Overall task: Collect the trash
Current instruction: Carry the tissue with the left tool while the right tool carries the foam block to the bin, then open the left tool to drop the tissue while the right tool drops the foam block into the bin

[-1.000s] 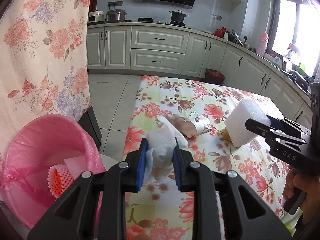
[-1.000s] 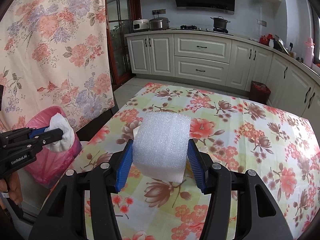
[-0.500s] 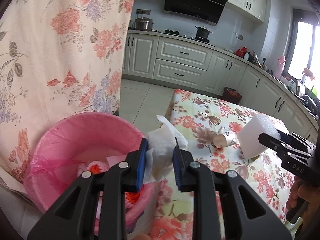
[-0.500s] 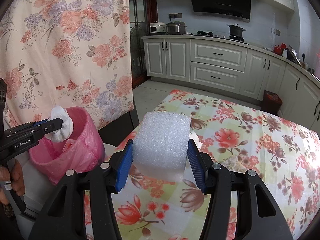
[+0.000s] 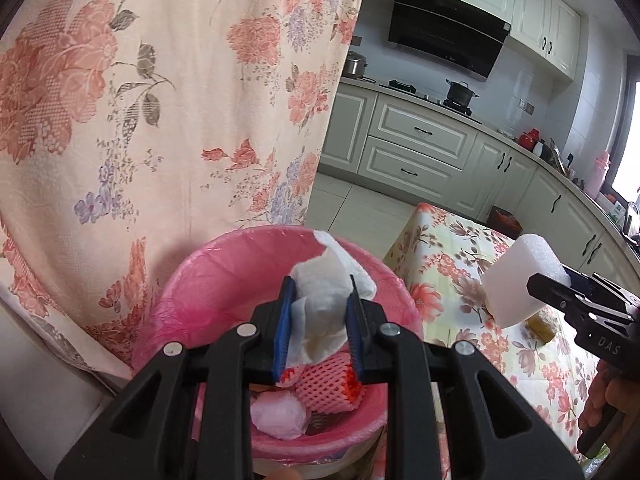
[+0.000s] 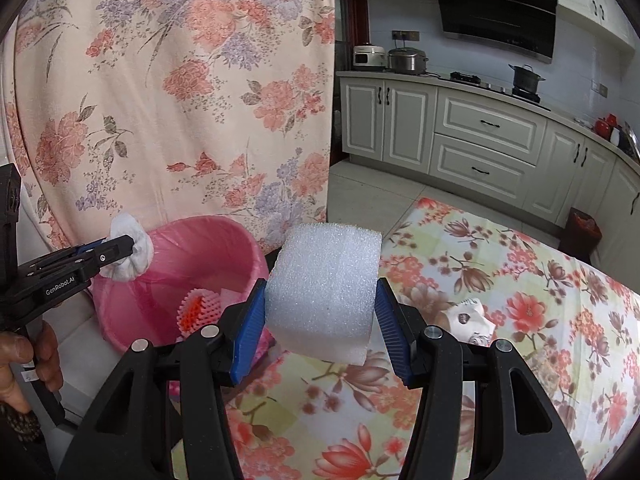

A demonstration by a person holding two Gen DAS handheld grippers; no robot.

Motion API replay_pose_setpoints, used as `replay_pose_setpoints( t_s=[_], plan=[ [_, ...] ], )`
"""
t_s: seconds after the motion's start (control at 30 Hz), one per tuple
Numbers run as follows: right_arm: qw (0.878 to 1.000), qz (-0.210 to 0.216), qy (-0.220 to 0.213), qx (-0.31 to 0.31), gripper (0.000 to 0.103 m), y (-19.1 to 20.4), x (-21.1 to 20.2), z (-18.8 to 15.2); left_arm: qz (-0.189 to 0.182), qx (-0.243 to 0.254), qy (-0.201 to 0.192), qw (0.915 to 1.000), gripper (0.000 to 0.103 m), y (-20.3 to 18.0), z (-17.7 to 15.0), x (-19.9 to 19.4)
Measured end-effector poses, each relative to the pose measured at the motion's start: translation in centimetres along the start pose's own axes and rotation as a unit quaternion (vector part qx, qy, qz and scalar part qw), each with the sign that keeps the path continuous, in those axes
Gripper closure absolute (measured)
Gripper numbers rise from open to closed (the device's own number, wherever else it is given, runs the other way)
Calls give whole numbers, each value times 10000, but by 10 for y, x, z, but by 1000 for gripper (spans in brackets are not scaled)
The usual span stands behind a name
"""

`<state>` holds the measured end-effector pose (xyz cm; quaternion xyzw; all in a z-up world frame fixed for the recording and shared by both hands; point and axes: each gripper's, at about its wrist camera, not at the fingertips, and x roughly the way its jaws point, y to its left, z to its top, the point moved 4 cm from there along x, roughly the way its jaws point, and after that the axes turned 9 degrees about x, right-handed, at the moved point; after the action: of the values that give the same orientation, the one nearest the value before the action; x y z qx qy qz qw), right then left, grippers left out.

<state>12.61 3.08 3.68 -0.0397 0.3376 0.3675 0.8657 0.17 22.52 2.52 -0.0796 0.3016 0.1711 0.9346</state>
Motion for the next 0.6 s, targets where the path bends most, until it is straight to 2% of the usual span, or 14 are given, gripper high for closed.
replay_pose_setpoints(
  t_s=[0.3,0.6],
  plan=[
    [9983,423,176,-362,51,61,26,6,236,-105,-97,9996,79,25,6,-6],
    [9965,554,358,-506,51,90,56,11,437,11,-127,9990,77,35,19,1]
  ],
)
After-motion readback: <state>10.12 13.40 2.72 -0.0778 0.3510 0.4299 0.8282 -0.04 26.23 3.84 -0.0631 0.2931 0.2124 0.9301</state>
